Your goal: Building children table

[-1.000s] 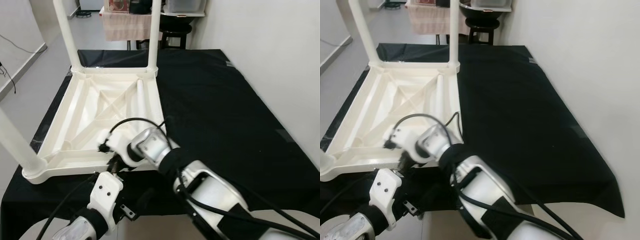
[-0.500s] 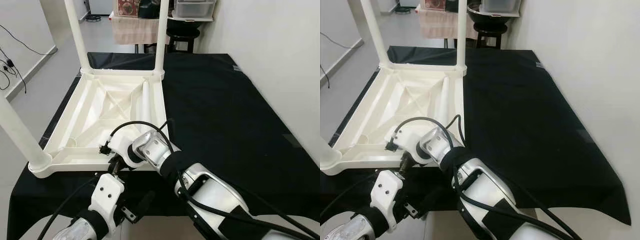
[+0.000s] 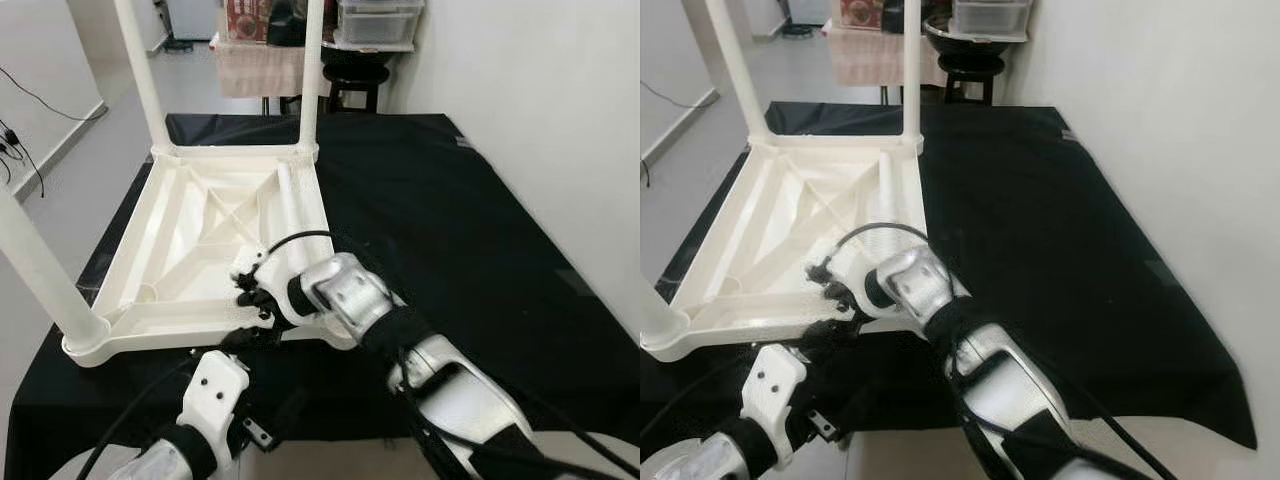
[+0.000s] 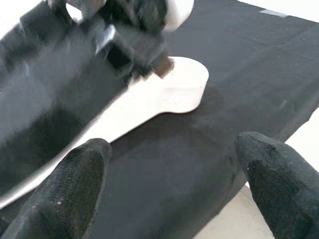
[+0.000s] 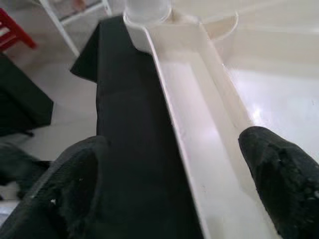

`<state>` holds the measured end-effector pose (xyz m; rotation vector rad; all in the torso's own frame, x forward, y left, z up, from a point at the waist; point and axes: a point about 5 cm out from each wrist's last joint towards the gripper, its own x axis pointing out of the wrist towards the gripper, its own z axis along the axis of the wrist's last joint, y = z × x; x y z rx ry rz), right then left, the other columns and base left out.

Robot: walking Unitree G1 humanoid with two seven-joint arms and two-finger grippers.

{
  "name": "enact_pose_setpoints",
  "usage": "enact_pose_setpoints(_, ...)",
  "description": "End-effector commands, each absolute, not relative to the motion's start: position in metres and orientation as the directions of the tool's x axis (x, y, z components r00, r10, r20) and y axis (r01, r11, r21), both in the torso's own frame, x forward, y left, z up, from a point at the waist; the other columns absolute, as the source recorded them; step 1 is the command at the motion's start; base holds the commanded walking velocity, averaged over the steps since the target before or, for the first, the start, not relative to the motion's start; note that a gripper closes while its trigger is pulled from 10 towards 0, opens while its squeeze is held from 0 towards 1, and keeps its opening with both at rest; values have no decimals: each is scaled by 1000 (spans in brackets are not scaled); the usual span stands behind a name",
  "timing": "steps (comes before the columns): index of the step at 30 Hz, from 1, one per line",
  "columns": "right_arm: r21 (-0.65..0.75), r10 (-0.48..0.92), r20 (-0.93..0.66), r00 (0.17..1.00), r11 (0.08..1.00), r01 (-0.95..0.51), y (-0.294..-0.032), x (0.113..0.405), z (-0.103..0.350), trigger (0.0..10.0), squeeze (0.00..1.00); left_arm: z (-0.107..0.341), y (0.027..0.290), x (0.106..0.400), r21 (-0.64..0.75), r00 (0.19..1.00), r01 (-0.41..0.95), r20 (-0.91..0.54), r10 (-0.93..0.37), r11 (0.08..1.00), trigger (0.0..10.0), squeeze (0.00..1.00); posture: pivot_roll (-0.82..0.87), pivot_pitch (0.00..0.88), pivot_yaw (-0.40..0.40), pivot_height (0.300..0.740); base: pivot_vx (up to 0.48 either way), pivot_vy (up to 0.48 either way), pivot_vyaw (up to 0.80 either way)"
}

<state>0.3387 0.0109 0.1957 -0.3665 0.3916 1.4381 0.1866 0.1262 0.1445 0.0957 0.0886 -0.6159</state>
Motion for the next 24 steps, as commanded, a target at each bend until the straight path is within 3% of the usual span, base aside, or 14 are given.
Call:
enact_pose_setpoints(1,6,903,-425,68,78,-997,10,336,201,10000,1000,141,128,186,61,811,582,-128,-571,811,10000,0,57,85,-27,740,0,0,0)
enact_pose_setpoints(5,17,947,-303,105,116,-993,5,338,217,10000,1000,140,129,187,65,809,584,-130,-574,809,10000,0,54,77,-25,740,0,0,0)
enact_pose_setpoints(6,17,953,-277,124,134,-991,4,340,220,10000,788,140,129,188,67,809,584,-130,-574,809,10000,0,54,77,-25,740,0,0,0)
enact_pose_setpoints(8,20,952,-238,194,205,-979,-1,345,226,10000,788,140,129,188,68,808,586,-131,-575,808,10000,0,53,73,-25,740,0,0,0)
enact_pose_setpoints(9,13,947,-213,241,249,-968,-6,348,229,10000,176,140,129,189,70,807,587,-131,-576,806,10000,0,53,69,-26,740,0,0,0)
enact_pose_setpoints(11,13,947,-213,241,249,-968,-6,348,229,10000,176,140,129,189,70,807,587,-131,-576,806,10000,0,53,69,-26,740,0,0,0)
enact_pose_setpoints(12,6,941,-196,277,284,-959,-12,349,232,10000,0,140,130,189,72,806,588,-132,-577,806,10000,0,49,63,-26,740,0,0,0)
enact_pose_setpoints(15,-35,928,-157,339,337,-941,-27,347,236,10000,0,140,130,190,75,805,590,-131,-579,804,10000,0,41,57,-26,740,0,0,0)
enact_pose_setpoints(19,-202,874,-132,468,438,-876,-50,334,229,10000,0,141,129,197,81,803,594,-120,-584,800,10000,0,20,41,-22,740,0,0,0)
enact_pose_setpoints(24,-277,846,-143,514,464,-841,-57,330,221,10000,0,141,129,200,82,798,601,-114,-591,795,10000,0,8,29,-21,740,0,0,0)
